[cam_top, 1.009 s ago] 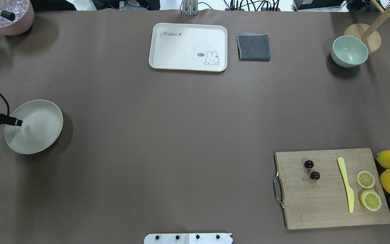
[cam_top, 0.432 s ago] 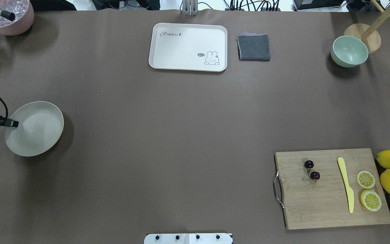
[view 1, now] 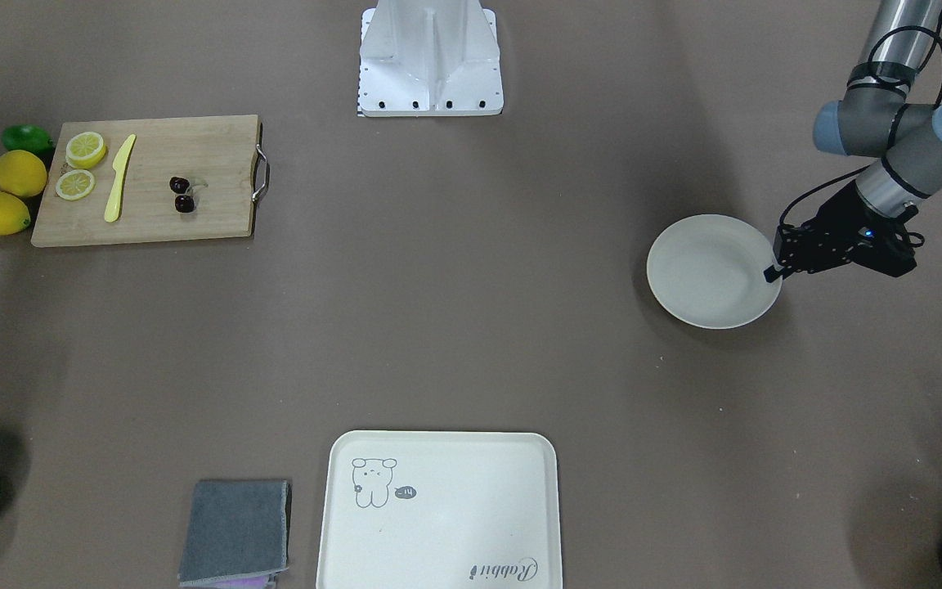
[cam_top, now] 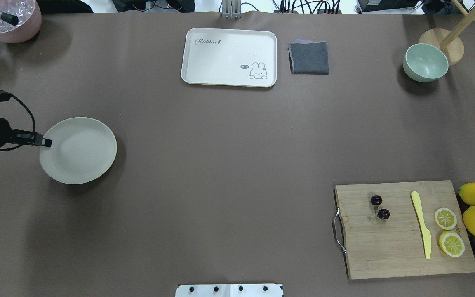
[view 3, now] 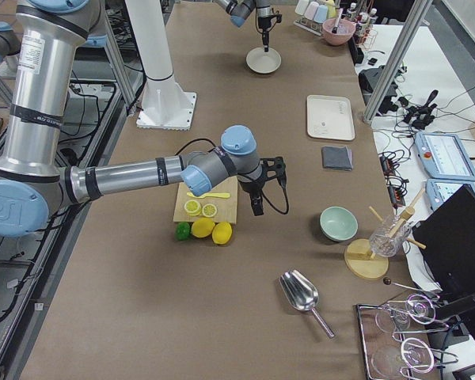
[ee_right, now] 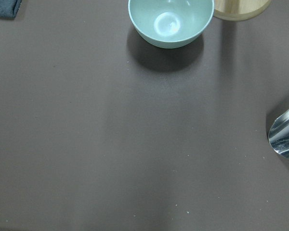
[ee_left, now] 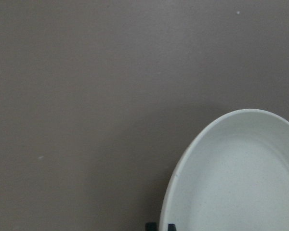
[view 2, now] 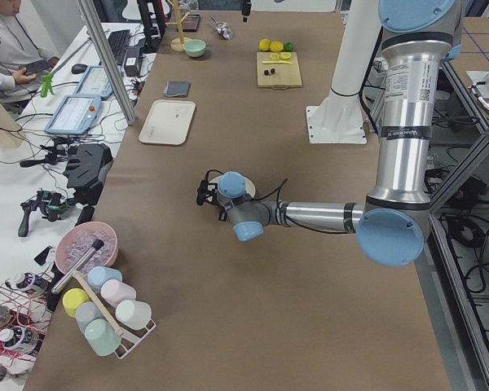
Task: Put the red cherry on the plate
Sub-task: 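Push the white plate with the left gripper toward the table's middle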
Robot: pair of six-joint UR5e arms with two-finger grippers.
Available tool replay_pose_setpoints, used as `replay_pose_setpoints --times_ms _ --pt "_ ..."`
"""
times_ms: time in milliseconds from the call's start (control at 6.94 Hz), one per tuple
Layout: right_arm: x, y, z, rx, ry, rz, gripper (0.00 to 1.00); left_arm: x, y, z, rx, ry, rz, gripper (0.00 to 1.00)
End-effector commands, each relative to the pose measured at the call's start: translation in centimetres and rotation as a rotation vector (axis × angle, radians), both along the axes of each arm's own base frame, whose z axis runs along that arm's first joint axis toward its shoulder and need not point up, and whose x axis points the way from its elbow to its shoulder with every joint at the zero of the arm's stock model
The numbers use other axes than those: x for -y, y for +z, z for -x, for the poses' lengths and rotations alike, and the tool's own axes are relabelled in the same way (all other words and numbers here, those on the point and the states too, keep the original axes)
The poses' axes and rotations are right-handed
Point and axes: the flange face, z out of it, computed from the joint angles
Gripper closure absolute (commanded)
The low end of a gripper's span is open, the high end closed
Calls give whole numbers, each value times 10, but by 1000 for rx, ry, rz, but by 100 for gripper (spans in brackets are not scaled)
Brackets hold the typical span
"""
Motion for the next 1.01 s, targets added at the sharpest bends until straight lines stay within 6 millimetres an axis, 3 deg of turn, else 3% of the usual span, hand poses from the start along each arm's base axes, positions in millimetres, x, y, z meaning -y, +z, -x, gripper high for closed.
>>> replay_pose_setpoints --times_ms 0,144,288,432,721,865 --pt "-1 1 0 1 -1 4 0 -9 -87 -101 -113 -3 56 100" --pt "-2 3 0 0 -2 6 0 -20 -126 -154 -150 -18 55 100" --pt "-2 3 0 0 -1 7 0 -39 -153 -196 -171 3 82 100" --pt "-1 2 0 1 0 8 0 -39 -181 -219 -175 -9 83 100" --pt "-1 3 0 1 -1 10 0 -62 -229 -272 -174 -32 104 100" --pt "-1 3 0 2 0 11 0 -63 -243 -281 -171 -42 103 100"
